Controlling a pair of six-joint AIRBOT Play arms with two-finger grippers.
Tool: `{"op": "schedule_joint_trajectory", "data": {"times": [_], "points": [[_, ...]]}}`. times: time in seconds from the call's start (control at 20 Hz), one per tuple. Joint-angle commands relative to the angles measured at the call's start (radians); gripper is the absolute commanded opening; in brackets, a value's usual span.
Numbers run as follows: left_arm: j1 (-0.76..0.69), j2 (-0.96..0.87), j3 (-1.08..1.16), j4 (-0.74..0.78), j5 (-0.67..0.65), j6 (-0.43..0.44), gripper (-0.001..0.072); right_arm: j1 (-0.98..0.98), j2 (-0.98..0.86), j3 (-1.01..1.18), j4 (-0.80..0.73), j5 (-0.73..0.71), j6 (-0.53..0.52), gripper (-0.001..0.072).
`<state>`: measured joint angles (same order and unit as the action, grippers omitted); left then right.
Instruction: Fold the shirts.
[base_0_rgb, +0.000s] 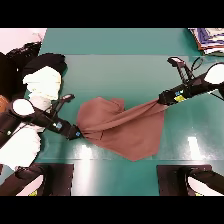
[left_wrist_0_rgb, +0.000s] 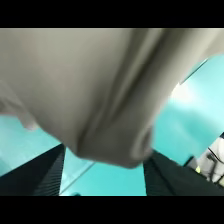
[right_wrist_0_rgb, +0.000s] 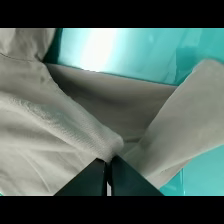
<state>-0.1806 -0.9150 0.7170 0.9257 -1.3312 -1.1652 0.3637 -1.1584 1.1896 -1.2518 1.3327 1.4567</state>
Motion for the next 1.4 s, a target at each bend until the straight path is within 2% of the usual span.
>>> {"op": "schedule_joint_trajectory", "data": {"times": [0.0, 0.2, 0.4, 0.65, 0.95, 1.0, 1.05, 1.2, 1.35], "points": [[0.0, -0.002, 0.178, 0.023, -0.008, -0.029, 0.0551, -0.001, 0.0, 0.014, 0.003, -0.007, 0.002, 0.0013], [0.0, -0.058, 0.404, 0.163, 0.108, -0.117, 0.0552, -0.001, 0.0, 0.013, 0.003, -0.005, 0.002, 0.0013], [0.003, -0.275, 0.421, 0.167, 0.241, -0.111, 0.0552, 0.0, 0.001, 0.013, 0.003, 0.01, 0.002, 0.0013], [0.064, -0.623, 0.483, 0.137, 0.214, -0.11, 0.0552, 0.0, 0.001, 0.013, 0.003, 0.029, 0.002, 0.0013], [0.064, -0.708, 0.492, 0.077, 0.217, -0.11, 0.0541, 0.0, 0.001, 0.013, 0.003, 0.028, 0.002, 0.0013], [0.064, -0.708, 0.509, 0.077, 0.212, -0.11, 0.0308, 0.0, 0.001, 0.013, 0.003, 0.025, 0.002, 0.0013], [0.064, -0.706, 0.531, 0.077, 0.206, -0.11, 0.0024, 0.0, 0.001, 0.014, 0.003, 0.02, 0.002, 0.0013], [0.064, -0.662, 0.662, 0.087, 0.145, -0.118, 0.0024, -0.009, 0.001, 0.088, -0.035, 0.05, 0.001, 0.0013], [0.064, -0.492, 0.854, 0.159, 0.154, -0.118, 0.0024, -0.064, 0.001, 0.309, -0.055, 0.138, -0.01, 0.0013]]}}
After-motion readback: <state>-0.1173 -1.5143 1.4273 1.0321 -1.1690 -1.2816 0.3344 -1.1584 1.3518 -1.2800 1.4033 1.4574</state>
